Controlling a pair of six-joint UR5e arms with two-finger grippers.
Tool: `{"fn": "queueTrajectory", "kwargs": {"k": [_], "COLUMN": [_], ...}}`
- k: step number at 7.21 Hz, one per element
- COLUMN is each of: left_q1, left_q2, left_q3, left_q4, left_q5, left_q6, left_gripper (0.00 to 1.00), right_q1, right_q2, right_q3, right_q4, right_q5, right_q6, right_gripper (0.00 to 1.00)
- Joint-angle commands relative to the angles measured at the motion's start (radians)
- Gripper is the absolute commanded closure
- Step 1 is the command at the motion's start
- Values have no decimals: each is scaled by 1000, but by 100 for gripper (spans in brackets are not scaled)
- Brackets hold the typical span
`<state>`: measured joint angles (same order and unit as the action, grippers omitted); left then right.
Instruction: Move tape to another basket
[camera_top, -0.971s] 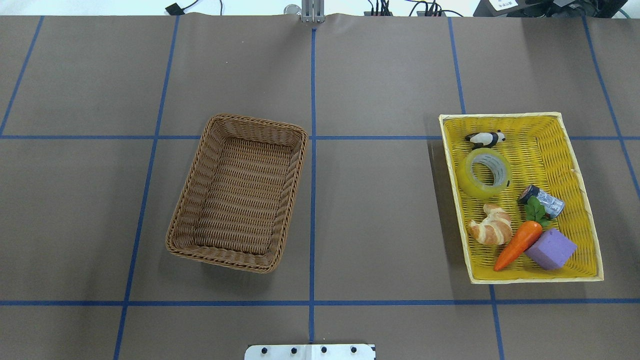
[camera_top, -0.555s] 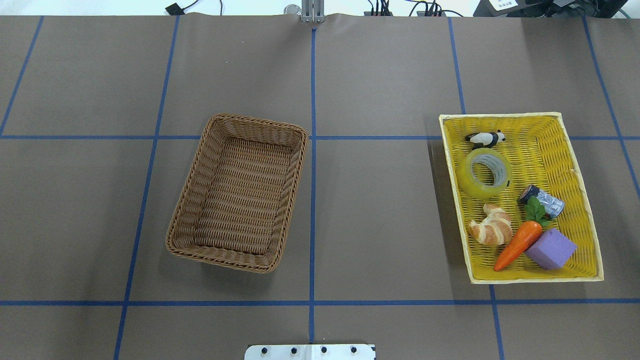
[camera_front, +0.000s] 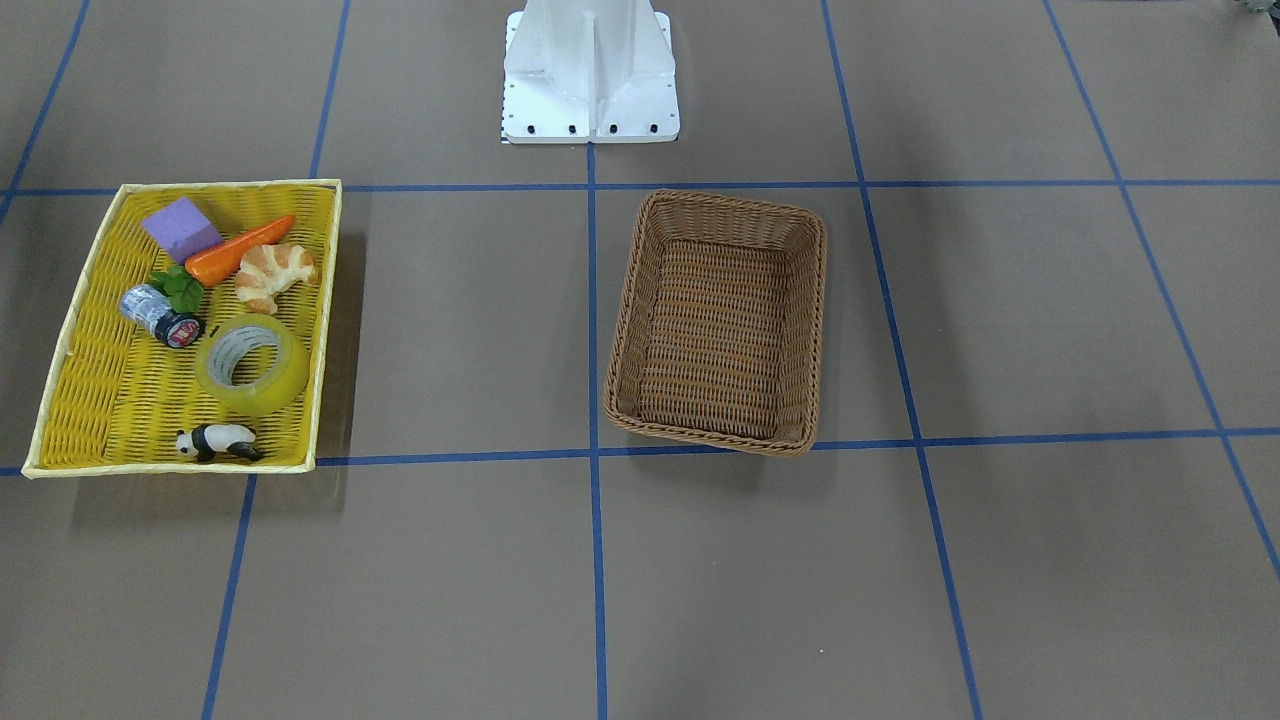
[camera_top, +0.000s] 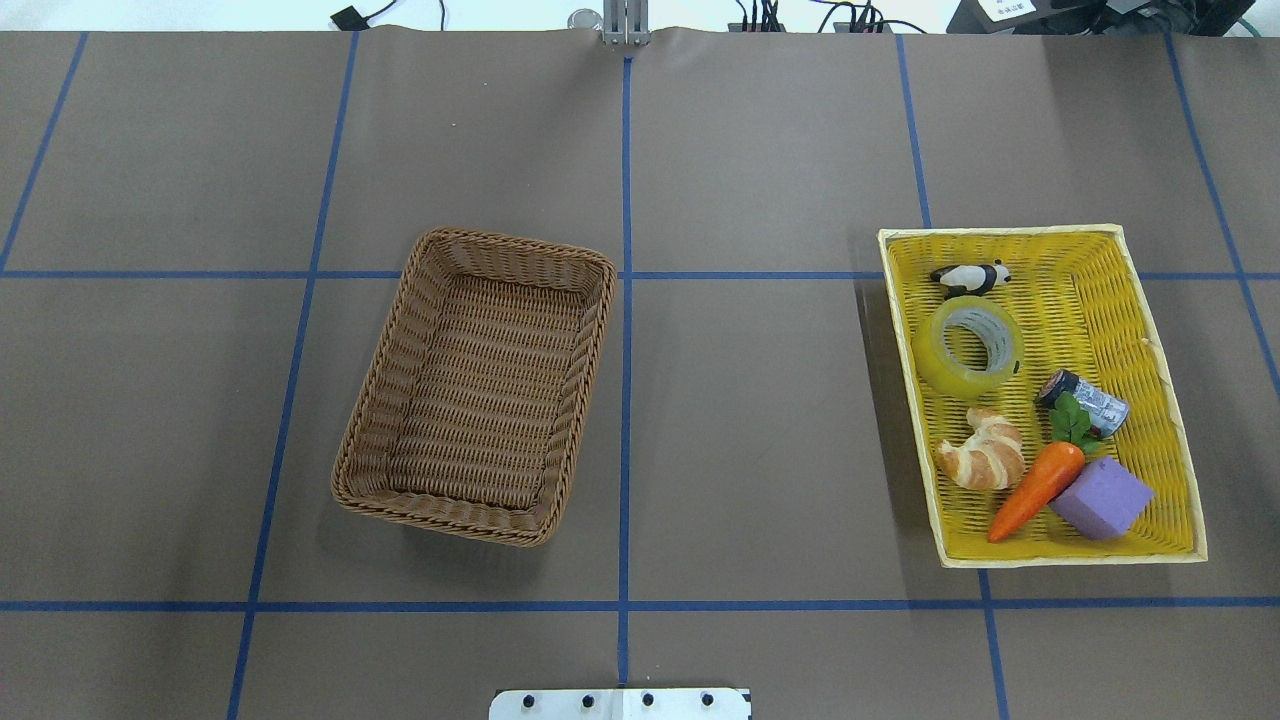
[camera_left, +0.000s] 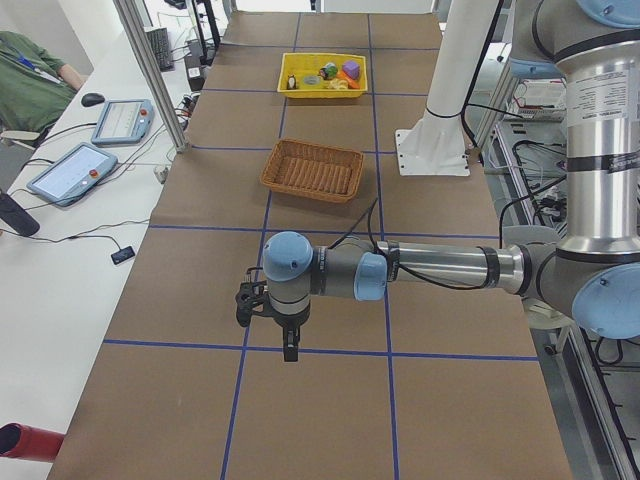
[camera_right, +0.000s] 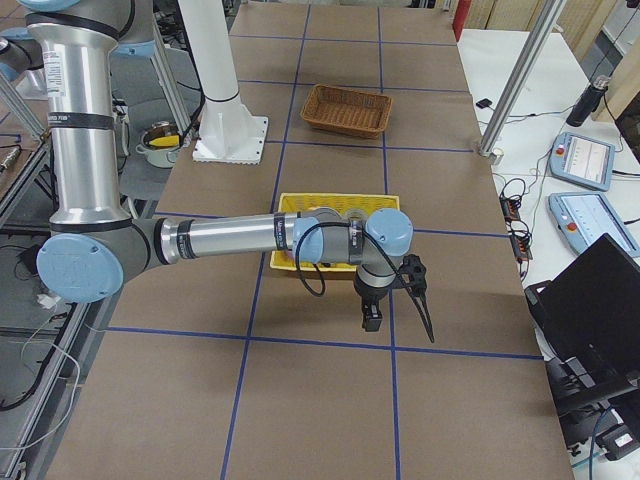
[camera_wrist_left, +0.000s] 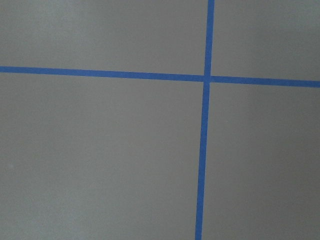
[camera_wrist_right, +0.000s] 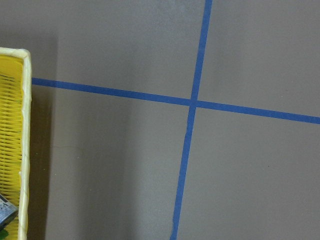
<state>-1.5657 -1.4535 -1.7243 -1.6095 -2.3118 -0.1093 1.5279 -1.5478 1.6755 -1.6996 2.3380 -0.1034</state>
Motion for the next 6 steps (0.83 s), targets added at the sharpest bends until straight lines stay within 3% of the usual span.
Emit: {"fn": "queueTrajectory", "kwargs": {"k": [1,6], "left_q1": [0,-4], "left_q2": [-2,15], "left_q3": [-1,-61], "left_q4": [-1,-7], "left_q5": [0,0], "left_q6": [0,-4], "left_gripper": [1,1], "right_q1": [0,-14], "right_q2": [2,11], "right_q3": [3,30], "right_q4": [0,41], "right_q5": [1,0], "right_q6": [-1,4], "right_gripper": [0,0]}}
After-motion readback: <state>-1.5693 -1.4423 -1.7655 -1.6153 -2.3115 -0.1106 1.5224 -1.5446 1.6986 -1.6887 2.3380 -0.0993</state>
